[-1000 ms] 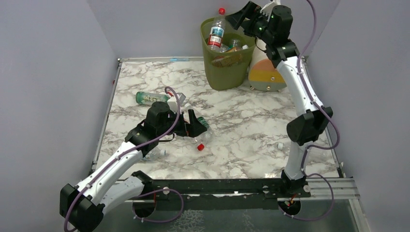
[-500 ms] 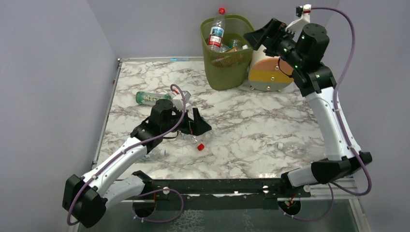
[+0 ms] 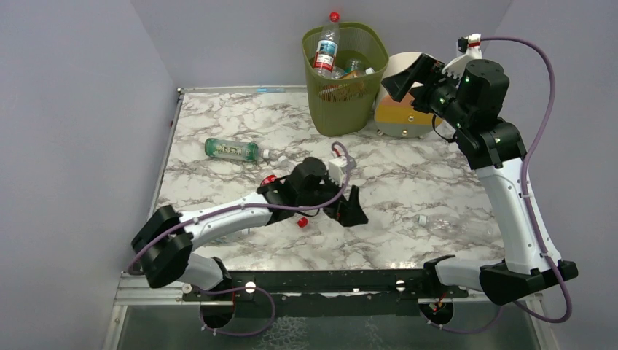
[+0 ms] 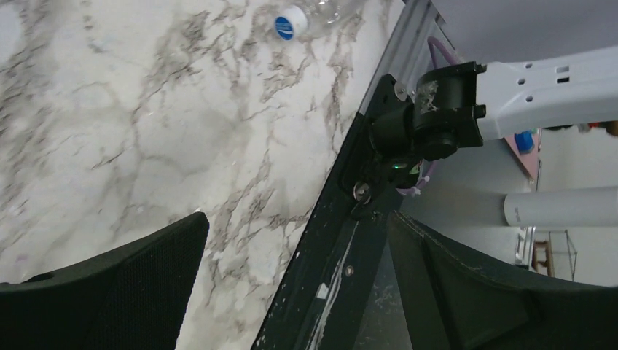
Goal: Put the plastic bottles in the bin
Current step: Move the plastic bottle to the center of the board.
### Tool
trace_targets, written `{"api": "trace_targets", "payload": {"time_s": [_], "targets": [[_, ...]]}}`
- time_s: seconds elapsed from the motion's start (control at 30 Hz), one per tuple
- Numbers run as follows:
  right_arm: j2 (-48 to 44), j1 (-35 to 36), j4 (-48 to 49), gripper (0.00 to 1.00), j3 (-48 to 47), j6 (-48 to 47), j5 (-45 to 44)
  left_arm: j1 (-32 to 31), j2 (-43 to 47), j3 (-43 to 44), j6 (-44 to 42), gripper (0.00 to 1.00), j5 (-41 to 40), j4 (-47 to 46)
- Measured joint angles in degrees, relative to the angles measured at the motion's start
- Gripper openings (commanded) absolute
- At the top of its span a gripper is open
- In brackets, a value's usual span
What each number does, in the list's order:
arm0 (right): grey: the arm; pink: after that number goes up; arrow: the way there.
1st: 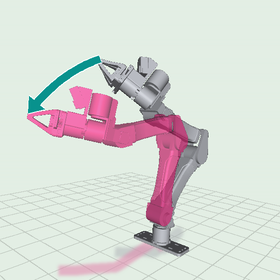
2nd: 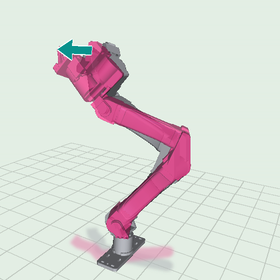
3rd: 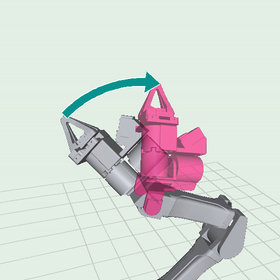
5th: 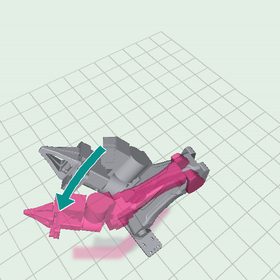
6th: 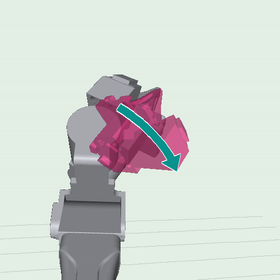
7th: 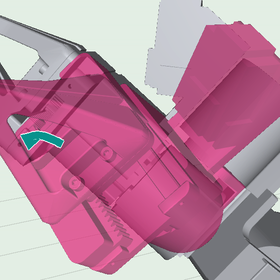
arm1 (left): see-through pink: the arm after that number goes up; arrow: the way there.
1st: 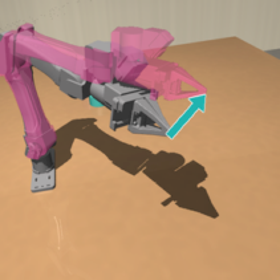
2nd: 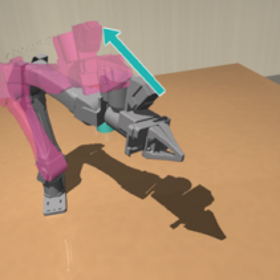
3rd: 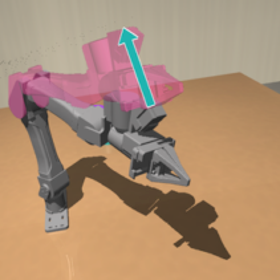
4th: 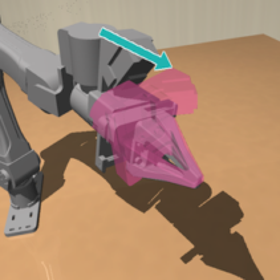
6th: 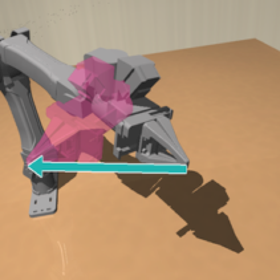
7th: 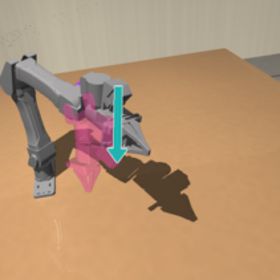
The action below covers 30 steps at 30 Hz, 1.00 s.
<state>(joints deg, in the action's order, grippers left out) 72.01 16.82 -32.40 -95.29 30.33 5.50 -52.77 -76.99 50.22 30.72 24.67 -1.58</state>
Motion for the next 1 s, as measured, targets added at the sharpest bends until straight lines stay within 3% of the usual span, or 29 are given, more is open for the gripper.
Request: {"api": "trace_targets", "payload": {"time_s": [0.27,0.57,1.0], "targets": [[-0.59,0.0,-0.48,1.0,0.0,0.74,3.23,-8.66,-20.31,12.96,-6.29,0.99,-0.92,-9.4],[-3.82,0.0,-0.31,0.99,1.14,1.6,7.37,-10.1,-40.41,23.78,-13.51,0.99,-1.75,-15.69],[-1.42,0.0,-0.92,0.99,0.9,-0.92,8.0,-9.99,-53.48,38.62,-21.05,0.9,3.67,-22.32]]}}
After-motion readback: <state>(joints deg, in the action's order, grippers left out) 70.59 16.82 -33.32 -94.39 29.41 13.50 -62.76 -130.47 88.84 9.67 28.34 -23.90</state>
